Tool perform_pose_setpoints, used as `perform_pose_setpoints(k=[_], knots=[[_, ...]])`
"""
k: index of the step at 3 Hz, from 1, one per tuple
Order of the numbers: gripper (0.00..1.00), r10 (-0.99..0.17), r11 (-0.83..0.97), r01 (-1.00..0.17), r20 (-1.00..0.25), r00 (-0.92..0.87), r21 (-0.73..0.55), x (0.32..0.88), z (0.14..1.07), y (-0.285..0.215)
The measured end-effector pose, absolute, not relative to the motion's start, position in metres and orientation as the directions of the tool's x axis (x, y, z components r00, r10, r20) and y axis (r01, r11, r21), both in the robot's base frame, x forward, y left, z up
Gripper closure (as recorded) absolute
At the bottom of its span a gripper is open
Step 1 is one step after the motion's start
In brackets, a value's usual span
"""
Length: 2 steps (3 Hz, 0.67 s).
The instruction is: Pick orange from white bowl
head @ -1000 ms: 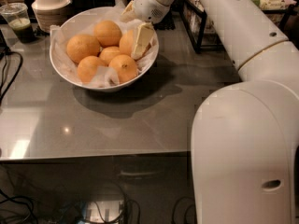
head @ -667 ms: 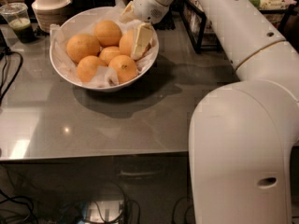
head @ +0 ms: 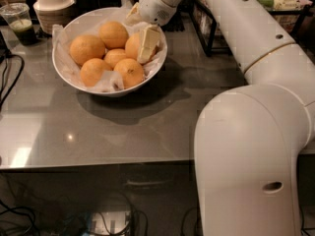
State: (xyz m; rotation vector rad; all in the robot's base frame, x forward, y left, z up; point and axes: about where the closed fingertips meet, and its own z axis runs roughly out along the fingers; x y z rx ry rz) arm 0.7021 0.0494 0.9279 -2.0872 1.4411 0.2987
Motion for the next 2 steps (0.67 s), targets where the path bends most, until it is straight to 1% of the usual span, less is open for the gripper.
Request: perform_pose_setpoints(k=[1, 2], knots=[[0.43, -0.78, -0.249, -0.91, -0.488, 0.392, -0.332, 0.7021, 0.9279, 0.0494], [0.66, -0.78, -0.249, -0.91, -0.488, 0.392, -0.332, 0.7021, 0.9279, 0.0494]])
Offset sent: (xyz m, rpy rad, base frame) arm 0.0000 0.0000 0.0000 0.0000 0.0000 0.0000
